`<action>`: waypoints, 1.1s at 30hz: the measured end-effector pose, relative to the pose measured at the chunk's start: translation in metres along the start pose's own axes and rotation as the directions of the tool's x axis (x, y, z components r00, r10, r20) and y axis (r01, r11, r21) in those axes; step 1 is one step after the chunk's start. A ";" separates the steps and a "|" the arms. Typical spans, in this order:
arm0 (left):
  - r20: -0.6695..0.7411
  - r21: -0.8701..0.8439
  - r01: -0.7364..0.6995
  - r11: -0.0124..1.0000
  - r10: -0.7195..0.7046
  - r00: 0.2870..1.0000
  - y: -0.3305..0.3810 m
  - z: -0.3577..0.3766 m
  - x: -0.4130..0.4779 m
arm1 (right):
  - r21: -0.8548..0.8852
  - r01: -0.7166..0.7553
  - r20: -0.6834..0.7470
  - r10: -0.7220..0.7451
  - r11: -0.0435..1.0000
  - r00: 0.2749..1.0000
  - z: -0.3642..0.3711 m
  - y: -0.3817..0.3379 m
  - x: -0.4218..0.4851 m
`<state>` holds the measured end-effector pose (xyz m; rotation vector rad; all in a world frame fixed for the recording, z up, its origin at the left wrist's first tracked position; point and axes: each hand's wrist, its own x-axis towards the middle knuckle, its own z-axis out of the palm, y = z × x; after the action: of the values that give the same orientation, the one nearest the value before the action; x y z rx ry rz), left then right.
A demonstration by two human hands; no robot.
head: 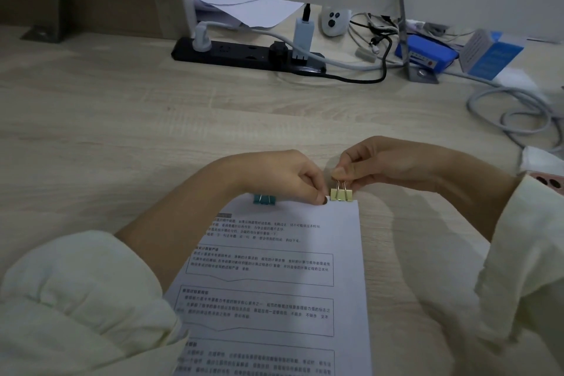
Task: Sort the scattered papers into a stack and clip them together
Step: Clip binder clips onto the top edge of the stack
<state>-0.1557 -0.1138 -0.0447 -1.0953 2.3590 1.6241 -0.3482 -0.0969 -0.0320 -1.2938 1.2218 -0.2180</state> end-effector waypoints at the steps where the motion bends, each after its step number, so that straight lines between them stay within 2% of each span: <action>1: -0.013 -0.005 -0.002 1.000 0.002 1.000 0.000 0.000 -0.001 | -0.011 0.005 0.010 -0.005 1.000 1.000 0.001 -0.001 0.000; 6: -0.057 -0.012 0.005 1.000 -0.006 0.998 -0.002 -0.001 -0.002 | -0.042 0.005 0.056 -0.002 0.999 0.998 0.004 -0.006 0.004; 13: -0.076 -0.035 0.016 0.999 -0.019 0.997 -0.005 -0.001 -0.003 | 0.037 -0.025 0.110 0.020 0.999 0.994 0.002 0.001 0.005; 18: -0.066 -0.038 0.030 0.999 -0.032 0.997 -0.007 -0.004 -0.006 | 0.034 -0.019 0.048 0.018 0.999 0.999 0.005 0.007 0.002; 21: -0.111 -0.053 0.032 0.998 -0.038 0.993 -0.006 -0.009 -0.011 | 0.195 0.037 0.009 -0.040 0.980 0.999 0.016 0.010 -0.010; 24: -0.230 -0.047 0.029 0.998 -0.039 0.972 -0.004 -0.019 -0.019 | 0.326 0.060 -0.019 -0.056 0.944 0.998 0.038 0.022 -0.030; 26: -0.357 -0.034 0.002 0.999 -0.014 0.934 -0.003 -0.026 -0.025 | 0.366 0.030 0.004 -0.034 0.930 0.999 0.059 0.032 -0.042; 28: -0.510 -0.002 -0.013 1.000 0.010 0.860 -0.003 -0.031 -0.029 | 0.380 0.031 -0.033 -0.020 0.924 0.999 0.079 0.036 -0.049; 31: -0.729 0.079 0.000 0.997 0.058 0.682 -0.006 -0.032 -0.038 | 0.420 0.154 -0.268 -0.040 0.894 0.963 0.097 0.032 -0.043; 33: -0.791 0.121 0.024 0.992 0.082 0.606 -0.012 -0.027 -0.051 | 0.462 0.220 -0.402 -0.018 0.859 0.915 0.104 0.025 -0.032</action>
<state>-0.1023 -0.1122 -0.0199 -2.1102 2.9010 1.0550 -0.2932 -0.0031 -0.0554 -0.8863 1.2962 -0.8641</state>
